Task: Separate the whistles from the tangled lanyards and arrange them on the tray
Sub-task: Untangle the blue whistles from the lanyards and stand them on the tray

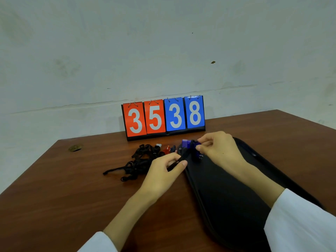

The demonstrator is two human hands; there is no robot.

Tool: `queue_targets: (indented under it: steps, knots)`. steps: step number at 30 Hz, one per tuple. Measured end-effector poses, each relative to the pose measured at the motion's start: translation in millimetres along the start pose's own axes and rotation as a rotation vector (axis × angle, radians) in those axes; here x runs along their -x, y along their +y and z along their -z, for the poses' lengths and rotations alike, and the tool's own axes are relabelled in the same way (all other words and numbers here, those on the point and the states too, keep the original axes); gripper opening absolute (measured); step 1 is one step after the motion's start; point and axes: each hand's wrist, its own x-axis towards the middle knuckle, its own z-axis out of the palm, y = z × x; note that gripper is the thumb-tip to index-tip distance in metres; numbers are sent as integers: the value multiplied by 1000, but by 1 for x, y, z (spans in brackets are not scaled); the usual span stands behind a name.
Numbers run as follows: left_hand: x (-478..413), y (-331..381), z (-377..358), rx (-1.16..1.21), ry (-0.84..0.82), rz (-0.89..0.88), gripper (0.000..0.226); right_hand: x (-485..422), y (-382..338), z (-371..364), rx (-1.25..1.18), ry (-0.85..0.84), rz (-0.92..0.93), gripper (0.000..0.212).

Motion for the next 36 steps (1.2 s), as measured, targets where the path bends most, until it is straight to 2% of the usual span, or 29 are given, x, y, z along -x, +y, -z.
queue_targets:
  steps: [3,8,11,13,17,20,24,29,33,36]
  knots:
    - [2,1,1,-68,13,-44,8,5,-5,-5,206,-85,99,30]
    - [0,-2,6,-91,46,-85,8,10,-7,-7,328,-282,265,25]
    - [-3,-6,12,-119,34,-105,12,10,-4,-4,222,-456,312,21]
    - [-6,-9,16,-108,17,-96,10,11,-4,-1,78,-532,282,20]
    - [-10,-9,21,-38,-11,-45,5,17,-8,2,-222,-614,217,17]
    - [-11,-6,21,42,-29,24,14,17,-11,4,-327,-636,208,17]
    - [-10,-4,17,149,-81,142,35,14,-13,5,-474,-571,148,17]
    - [-8,-6,13,186,-75,108,38,9,-14,4,-612,-369,40,19]
    - [-7,-5,11,163,-33,87,38,4,-10,3,-539,-175,-27,21]
    - [-7,-1,11,140,-5,69,40,3,-4,2,-377,-57,-36,22]
